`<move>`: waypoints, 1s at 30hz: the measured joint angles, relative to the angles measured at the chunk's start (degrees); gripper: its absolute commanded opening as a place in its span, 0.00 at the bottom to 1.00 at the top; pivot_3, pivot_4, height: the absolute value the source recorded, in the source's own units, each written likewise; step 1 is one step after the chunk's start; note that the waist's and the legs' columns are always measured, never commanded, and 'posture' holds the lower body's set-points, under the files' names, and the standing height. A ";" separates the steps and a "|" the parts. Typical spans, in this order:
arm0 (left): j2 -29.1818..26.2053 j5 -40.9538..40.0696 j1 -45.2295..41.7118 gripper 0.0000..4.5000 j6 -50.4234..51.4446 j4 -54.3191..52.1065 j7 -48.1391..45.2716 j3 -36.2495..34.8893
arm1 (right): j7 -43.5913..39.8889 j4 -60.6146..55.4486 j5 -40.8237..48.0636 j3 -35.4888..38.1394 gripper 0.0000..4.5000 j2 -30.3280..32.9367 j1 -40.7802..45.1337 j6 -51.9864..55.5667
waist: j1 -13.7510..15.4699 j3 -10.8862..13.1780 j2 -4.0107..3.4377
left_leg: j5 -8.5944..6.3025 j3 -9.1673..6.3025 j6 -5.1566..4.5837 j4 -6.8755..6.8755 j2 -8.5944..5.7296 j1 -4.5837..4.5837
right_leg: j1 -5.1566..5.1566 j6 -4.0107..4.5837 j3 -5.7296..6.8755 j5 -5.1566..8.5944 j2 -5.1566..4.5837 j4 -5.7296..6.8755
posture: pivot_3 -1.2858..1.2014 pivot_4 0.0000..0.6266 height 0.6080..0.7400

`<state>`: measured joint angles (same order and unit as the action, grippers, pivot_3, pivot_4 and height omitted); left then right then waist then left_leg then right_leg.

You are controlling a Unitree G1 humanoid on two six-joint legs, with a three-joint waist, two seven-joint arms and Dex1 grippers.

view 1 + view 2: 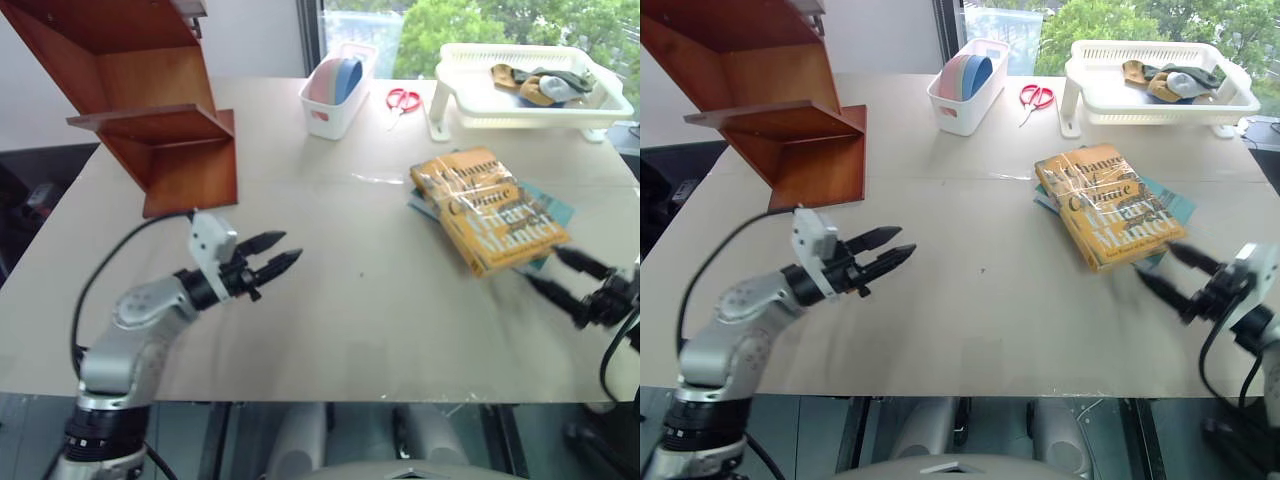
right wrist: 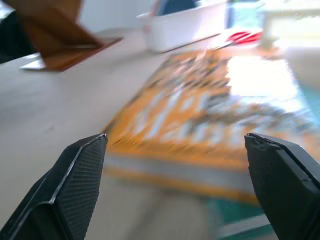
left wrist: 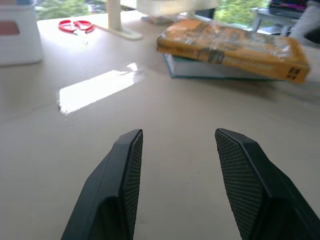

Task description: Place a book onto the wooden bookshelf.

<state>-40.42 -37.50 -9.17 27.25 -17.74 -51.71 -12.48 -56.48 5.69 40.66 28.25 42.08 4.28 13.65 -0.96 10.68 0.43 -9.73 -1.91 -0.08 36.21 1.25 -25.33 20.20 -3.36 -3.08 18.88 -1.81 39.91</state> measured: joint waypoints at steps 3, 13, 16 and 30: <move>-3.35 -2.27 -1.86 0.54 2.17 -0.18 -3.43 -0.57 | 7.94 1.29 -3.52 -1.31 1.00 2.17 6.12 4.85 | 0.01 0.00 0.01 | 0.00 -0.02 0.00 -0.07 0.01 0.06 | -0.05 0.01 0.03 0.01 0.03 -0.01 | 0.52 0.24 1.00; -6.30 -3.13 -6.57 0.54 3.59 -0.06 -4.65 -0.65 | 20.60 19.33 -15.27 -7.60 1.00 2.99 27.39 9.17 | -0.02 0.07 -0.04 | -0.03 0.11 -0.04 -0.27 -0.03 0.04 | 0.06 0.01 -0.10 0.01 0.00 -0.09 | 0.52 0.24 1.00; -6.30 -3.10 -6.55 0.54 3.60 -0.18 -4.32 -0.53 | 21.67 25.85 -15.95 -8.25 1.00 2.50 32.63 12.40 | -0.07 0.08 -0.04 | -0.02 0.14 -0.04 -0.32 -0.03 0.03 | 0.10 0.02 -0.15 0.00 0.00 -0.09 | 0.52 0.24 1.00; -7.31 -3.06 -6.38 0.54 3.91 -0.98 -3.28 -0.71 | 21.80 50.60 -19.48 -9.35 1.00 1.72 44.63 17.04 | -0.22 0.10 -0.06 | -0.02 0.26 -0.03 -0.41 -0.05 -0.34 | 0.57 0.02 -0.25 0.00 0.02 -0.08 | 0.52 0.24 1.00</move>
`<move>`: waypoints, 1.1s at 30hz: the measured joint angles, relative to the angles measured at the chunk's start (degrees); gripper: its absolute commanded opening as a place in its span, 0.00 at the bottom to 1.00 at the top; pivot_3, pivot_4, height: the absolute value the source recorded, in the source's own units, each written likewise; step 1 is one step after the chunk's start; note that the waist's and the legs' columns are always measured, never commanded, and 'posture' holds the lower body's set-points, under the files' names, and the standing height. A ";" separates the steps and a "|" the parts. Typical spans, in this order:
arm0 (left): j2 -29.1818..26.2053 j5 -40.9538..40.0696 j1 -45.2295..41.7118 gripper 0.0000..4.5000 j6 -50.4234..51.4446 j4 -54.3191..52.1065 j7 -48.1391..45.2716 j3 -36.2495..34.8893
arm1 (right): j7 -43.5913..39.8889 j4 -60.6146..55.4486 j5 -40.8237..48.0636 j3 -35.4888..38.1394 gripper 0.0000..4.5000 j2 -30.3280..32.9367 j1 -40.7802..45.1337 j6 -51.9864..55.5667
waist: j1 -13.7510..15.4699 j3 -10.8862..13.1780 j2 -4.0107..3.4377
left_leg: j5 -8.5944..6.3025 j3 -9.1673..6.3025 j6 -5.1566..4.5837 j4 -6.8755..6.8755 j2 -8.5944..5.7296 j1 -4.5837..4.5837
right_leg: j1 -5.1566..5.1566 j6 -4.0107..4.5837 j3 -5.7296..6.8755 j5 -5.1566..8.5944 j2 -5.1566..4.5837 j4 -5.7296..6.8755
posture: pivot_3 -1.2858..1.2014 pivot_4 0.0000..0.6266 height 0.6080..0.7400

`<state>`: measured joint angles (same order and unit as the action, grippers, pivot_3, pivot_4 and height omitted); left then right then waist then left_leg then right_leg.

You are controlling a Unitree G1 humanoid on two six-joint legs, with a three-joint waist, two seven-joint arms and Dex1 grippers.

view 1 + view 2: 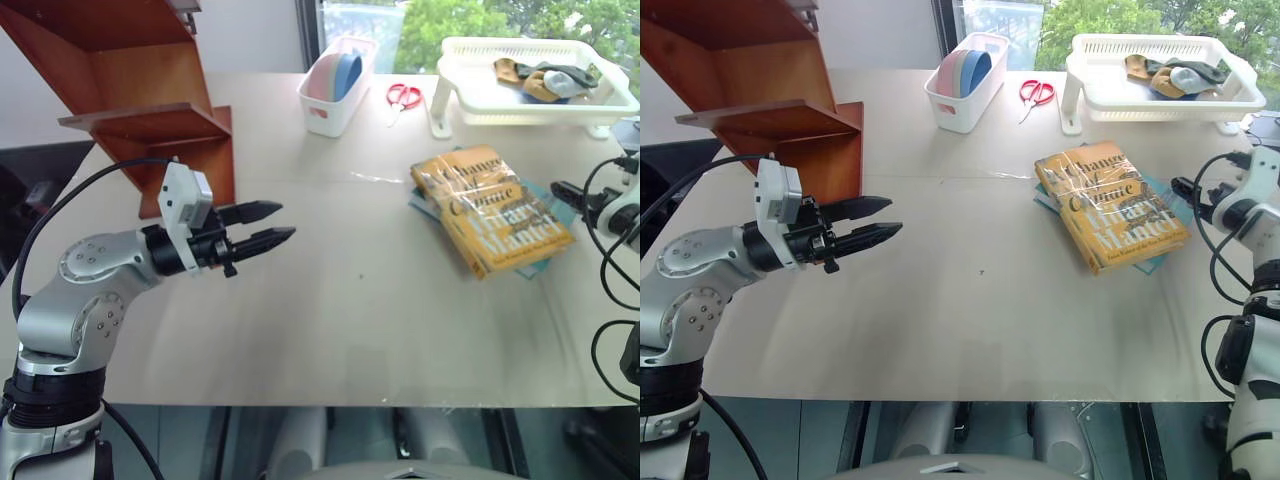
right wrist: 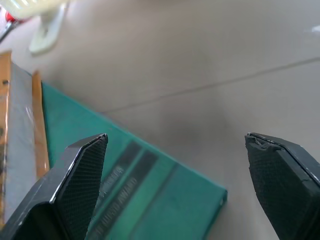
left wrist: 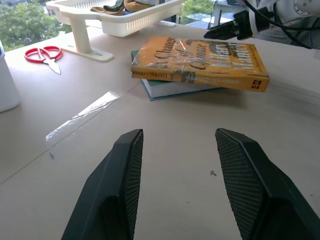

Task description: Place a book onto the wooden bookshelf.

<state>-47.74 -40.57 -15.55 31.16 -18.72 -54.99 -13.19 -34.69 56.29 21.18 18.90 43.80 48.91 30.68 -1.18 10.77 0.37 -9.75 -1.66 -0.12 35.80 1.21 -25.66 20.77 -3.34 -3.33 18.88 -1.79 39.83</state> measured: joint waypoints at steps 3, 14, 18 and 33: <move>-0.67 0.01 -0.12 0.54 0.08 0.00 -0.04 0.00 | -1.60 1.92 -0.88 -0.44 1.00 0.00 0.52 -0.74 | -0.11 0.00 0.00 | 0.00 0.01 0.00 0.00 0.00 0.00 | 0.00 0.00 -0.01 0.00 0.00 0.00 | 0.52 0.24 1.00; -3.57 0.62 -1.14 0.54 0.76 0.65 -1.14 -0.01 | -17.63 0.23 -2.68 -4.40 1.00 -2.11 -2.28 -5.20 | -1.44 0.00 0.00 | 0.00 0.01 0.00 0.00 0.02 0.05 | -0.01 0.00 -0.02 0.00 0.05 0.03 | 0.52 0.24 1.00; -3.81 1.07 -1.16 0.54 0.74 1.47 -1.72 -0.01 | -20.34 -5.31 -2.72 -5.70 1.00 -3.90 -5.01 -4.76 | -1.40 0.00 0.00 | 0.00 -0.02 0.01 0.01 0.06 0.07 | -0.02 0.00 -0.01 0.00 0.11 0.06 | 0.52 0.24 1.00; -4.63 1.05 -0.18 0.54 0.53 2.23 -4.58 -1.38 | -19.41 -31.86 0.49 -8.47 1.00 -11.46 -15.97 5.64 | -1.35 -0.02 0.04 | 0.00 -0.18 0.01 0.06 0.09 0.07 | -0.03 -0.01 0.02 -0.01 0.11 0.10 | 0.52 0.24 1.00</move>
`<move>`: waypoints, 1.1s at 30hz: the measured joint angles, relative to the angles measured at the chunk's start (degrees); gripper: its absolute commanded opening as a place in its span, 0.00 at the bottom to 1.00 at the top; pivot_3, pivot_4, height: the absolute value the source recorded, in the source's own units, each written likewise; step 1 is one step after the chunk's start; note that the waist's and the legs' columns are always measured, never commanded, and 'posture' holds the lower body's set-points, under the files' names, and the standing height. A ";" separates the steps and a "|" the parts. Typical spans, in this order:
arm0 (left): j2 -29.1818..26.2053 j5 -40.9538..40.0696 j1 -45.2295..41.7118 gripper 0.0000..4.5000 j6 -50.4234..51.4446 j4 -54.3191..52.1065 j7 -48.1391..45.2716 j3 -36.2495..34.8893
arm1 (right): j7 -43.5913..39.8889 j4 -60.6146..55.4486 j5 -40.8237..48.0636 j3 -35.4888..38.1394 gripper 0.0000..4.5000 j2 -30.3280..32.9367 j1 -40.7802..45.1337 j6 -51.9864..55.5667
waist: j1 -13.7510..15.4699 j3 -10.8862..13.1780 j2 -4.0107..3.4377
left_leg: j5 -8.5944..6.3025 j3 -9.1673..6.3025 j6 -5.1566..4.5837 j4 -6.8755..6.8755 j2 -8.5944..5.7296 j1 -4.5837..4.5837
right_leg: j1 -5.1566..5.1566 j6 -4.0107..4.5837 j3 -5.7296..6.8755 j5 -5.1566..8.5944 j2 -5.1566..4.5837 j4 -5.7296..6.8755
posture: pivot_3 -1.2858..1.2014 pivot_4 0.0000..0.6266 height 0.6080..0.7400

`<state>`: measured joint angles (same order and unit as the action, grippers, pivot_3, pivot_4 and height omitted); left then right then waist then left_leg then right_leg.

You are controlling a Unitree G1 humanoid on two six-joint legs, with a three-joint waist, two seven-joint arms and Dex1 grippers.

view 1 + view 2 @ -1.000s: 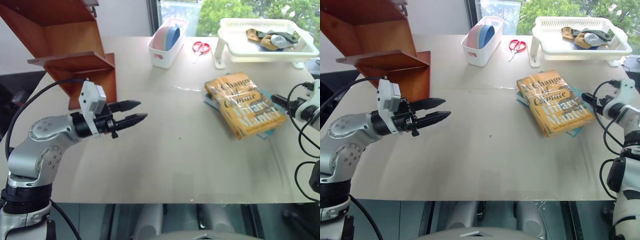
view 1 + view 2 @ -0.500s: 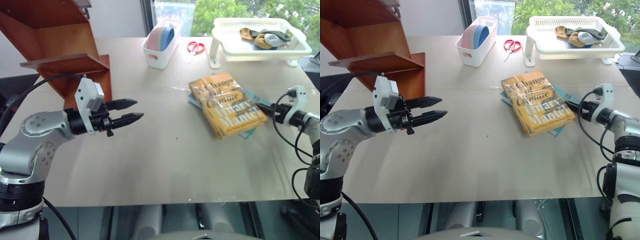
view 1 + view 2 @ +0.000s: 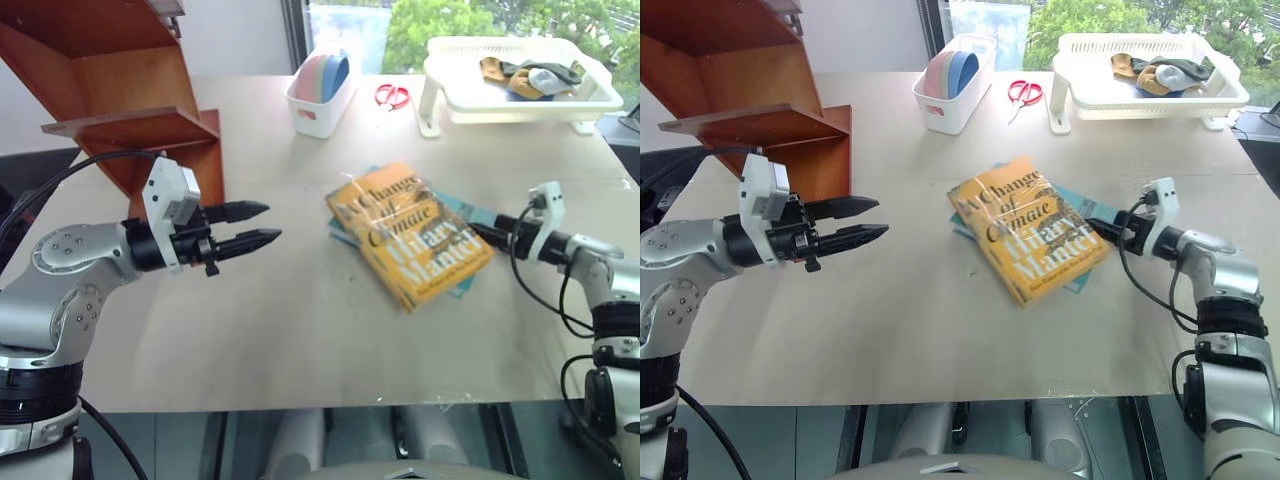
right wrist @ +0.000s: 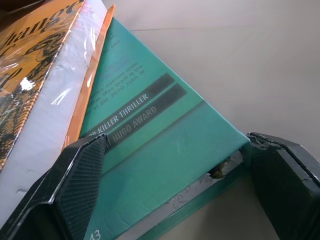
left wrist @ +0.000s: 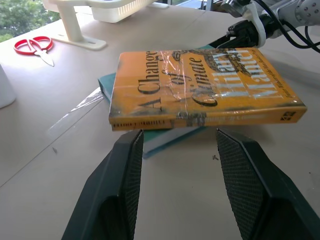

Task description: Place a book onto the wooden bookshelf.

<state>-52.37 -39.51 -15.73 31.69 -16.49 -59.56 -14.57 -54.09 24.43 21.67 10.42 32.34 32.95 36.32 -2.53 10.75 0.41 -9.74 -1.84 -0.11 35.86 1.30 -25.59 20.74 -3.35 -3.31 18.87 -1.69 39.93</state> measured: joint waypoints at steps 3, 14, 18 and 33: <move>-0.01 0.01 0.29 0.54 0.01 0.00 -0.13 -0.65 | 1.30 -5.39 1.07 -0.70 1.00 -0.67 -1.77 3.15 | 0.06 0.00 0.00 | 0.00 -0.02 0.00 0.00 0.00 -0.01 | 0.01 0.00 0.01 0.00 0.00 0.00 | 0.52 0.24 1.00; 0.02 0.06 1.49 0.54 -0.06 -0.01 0.04 -0.90 | 4.42 -16.30 5.54 -0.40 1.00 -0.83 -5.77 10.15 | 0.19 0.01 -0.01 | 0.00 -0.05 -0.01 -0.01 -0.02 -0.04 | 0.03 0.00 0.01 0.00 -0.04 -0.01 | 0.52 0.24 1.00; 0.02 0.09 2.10 0.54 -0.27 -0.03 0.04 -0.90 | 5.99 -13.97 5.48 3.48 1.00 0.23 -4.30 4.54 | 0.22 0.02 -0.01 | 0.00 -0.03 0.00 -0.01 -0.03 -0.05 | 0.03 0.00 0.02 0.00 -0.05 -0.02 | 0.52 0.24 1.00; 0.01 0.80 2.61 0.54 -1.45 -0.24 0.02 -1.14 | -0.47 -18.91 -9.39 -9.41 1.00 3.48 -10.75 -27.76 | 0.13 0.02 -0.02 | 0.00 -0.11 0.00 0.00 0.00 -0.04 | 0.03 0.00 0.03 0.00 -0.05 0.00 | 0.52 0.24 1.00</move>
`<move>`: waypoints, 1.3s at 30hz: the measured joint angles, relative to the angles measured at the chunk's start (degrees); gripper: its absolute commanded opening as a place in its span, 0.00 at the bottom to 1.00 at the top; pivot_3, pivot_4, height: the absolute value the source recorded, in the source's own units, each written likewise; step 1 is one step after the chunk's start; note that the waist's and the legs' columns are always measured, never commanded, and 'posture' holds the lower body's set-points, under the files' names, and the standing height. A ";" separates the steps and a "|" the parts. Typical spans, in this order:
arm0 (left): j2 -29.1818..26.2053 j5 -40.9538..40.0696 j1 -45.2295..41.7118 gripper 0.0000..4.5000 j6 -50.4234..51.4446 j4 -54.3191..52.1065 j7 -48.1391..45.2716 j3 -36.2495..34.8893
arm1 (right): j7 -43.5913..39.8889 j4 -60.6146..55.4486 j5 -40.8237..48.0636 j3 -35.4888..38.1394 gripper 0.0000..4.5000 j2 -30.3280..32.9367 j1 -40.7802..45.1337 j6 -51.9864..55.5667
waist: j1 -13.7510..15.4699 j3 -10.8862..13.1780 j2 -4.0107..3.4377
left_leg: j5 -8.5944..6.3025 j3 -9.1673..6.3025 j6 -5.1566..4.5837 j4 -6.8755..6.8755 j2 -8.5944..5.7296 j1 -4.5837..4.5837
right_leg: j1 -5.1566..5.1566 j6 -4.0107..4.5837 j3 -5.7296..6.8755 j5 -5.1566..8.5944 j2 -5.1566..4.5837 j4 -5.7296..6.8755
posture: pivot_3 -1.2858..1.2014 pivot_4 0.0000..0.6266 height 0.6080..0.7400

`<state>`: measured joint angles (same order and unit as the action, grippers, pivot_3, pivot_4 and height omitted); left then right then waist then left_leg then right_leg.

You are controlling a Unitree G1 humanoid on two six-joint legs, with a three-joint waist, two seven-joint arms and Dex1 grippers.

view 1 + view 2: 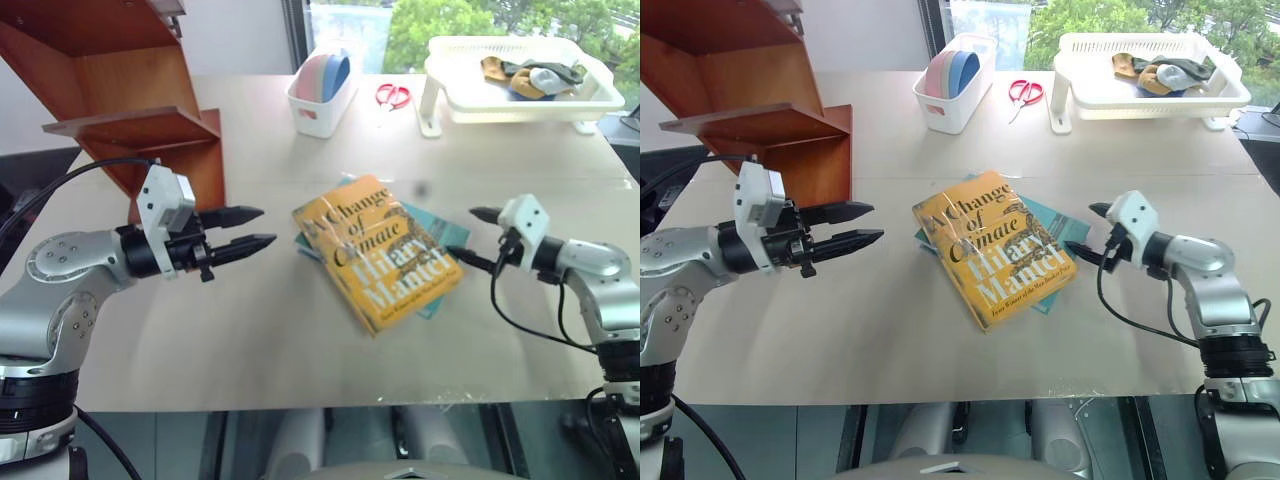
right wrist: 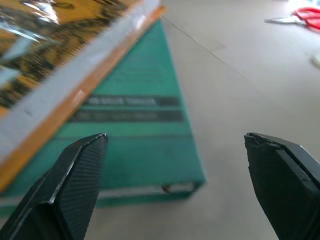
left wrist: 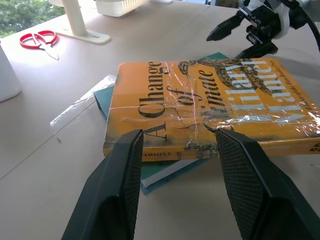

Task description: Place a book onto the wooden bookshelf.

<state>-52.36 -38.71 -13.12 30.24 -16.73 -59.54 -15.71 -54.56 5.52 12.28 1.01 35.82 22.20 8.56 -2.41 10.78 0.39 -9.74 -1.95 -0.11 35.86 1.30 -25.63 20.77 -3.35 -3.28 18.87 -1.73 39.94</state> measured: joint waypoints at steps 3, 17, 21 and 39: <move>0.04 0.19 0.38 0.54 0.01 -0.01 0.07 0.00 | 0.06 -3.97 0.48 -1.86 1.00 -1.77 -0.48 1.05 | 0.13 0.00 0.00 | 0.00 -0.03 0.00 0.00 -0.01 -0.01 | 0.00 0.00 0.03 0.00 -0.01 -0.01 | 0.52 0.24 1.00; 2.57 -0.91 2.88 0.54 1.88 0.02 2.14 -0.10 | 0.37 -7.93 4.42 -2.13 1.00 -2.00 0.02 7.63 | 0.42 0.00 0.00 | 0.00 -0.07 0.00 0.04 -0.03 -0.02 | -0.02 0.00 0.07 0.00 -0.08 0.01 | 0.52 0.24 1.00; 5.24 -2.01 4.43 0.54 3.95 1.27 3.14 0.24 | -3.47 -9.42 10.73 4.19 1.00 3.07 -0.32 10.08 | 0.57 0.00 0.00 | -0.01 -0.08 -0.01 0.05 -0.03 -0.03 | -0.03 0.00 0.11 0.00 -0.09 -0.01 | 0.52 0.24 1.00; 17.82 -16.37 2.95 0.54 24.50 18.23 1.78 2.90 | -20.77 -20.51 29.63 23.61 1.00 23.28 -8.79 20.93 | 1.03 -0.01 0.02 | -0.01 -0.09 -0.02 0.27 -0.03 -0.08 | -0.17 -0.01 0.27 0.00 -0.09 0.02 | 0.52 0.24 1.00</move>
<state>-34.54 -55.08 -10.17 54.74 1.49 -57.76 -12.81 -75.33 -14.99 41.91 24.62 59.10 13.41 29.49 -1.38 10.77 0.41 -9.76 -2.04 -0.13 36.13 1.27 -25.70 20.60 -3.36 -3.00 18.87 -1.82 39.95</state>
